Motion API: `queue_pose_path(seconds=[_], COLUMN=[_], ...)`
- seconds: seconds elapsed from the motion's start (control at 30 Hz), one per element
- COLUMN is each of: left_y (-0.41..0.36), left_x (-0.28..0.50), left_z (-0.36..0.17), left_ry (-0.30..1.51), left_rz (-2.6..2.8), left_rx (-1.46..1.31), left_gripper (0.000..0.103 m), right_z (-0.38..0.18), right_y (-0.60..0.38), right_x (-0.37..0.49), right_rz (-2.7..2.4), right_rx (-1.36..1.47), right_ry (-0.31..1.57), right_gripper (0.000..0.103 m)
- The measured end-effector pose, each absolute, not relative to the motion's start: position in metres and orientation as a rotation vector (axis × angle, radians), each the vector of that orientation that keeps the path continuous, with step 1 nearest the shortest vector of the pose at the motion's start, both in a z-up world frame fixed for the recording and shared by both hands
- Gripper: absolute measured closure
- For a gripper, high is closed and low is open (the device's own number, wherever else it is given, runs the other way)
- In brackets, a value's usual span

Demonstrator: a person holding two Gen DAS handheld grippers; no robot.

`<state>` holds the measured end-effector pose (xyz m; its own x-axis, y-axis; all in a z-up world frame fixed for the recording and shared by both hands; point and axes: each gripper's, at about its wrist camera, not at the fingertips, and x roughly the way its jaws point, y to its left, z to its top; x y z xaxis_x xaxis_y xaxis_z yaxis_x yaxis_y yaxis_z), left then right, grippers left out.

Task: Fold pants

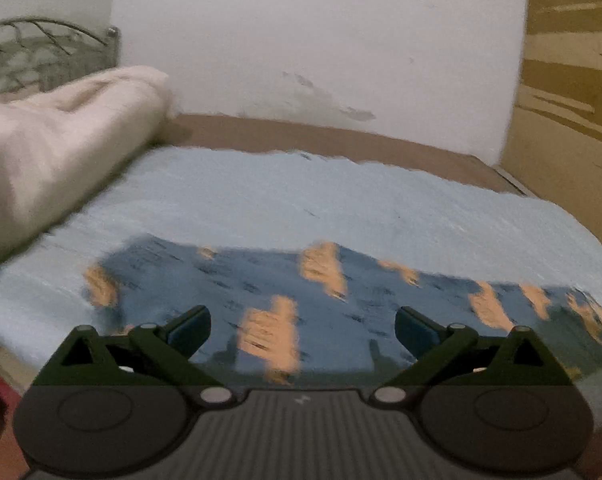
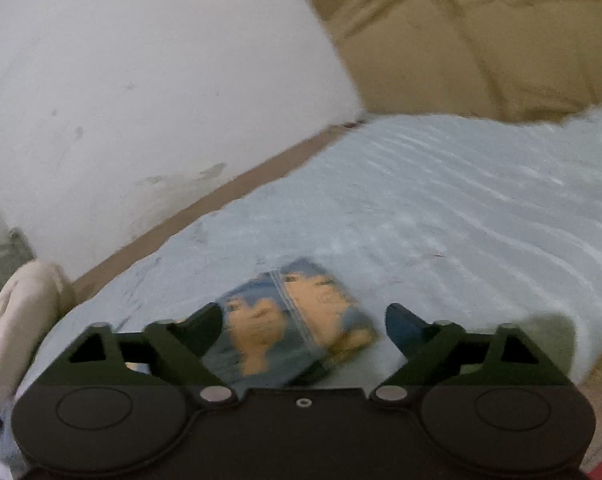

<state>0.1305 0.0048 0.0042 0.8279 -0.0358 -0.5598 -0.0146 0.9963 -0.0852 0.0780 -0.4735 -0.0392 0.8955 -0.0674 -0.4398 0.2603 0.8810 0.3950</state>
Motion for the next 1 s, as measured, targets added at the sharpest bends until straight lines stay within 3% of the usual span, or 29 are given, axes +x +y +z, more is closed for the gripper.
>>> queue_pose_path(seconds=[0.07,0.23,0.6,0.77,1.0], left_y=[0.024,0.069,0.150,0.174,0.209], left_x=[0.131,0.138,0.166,0.175,0.184], left_z=[0.016,0.033,-0.029,-0.047,-0.064], left_ry=[0.575,0.553,0.656,0.681,0.694], left_rz=[0.031,0.100,0.075,0.068,0.105], left_rx=[-0.076,-0.013,-0.214,-0.374,-0.580], left_gripper=[0.001,0.001,0.001,0.011,0.036], right_z=[-0.035,-0.032,-0.043,-0.043,-0.041], right_y=[-0.451,-0.396,-0.312,-0.303,-0.287], right_x=[0.082,0.104,0.117,0.112,0.121], right_rz=[-0.131,0.034,0.211,0.213,0.239], right_rx=[0.419,0.348,0.286,0.284,0.250], right_ry=[0.416,0.437,0.563,0.603,0.628], right_gripper=[0.001,0.001,0.001,0.001,0.001])
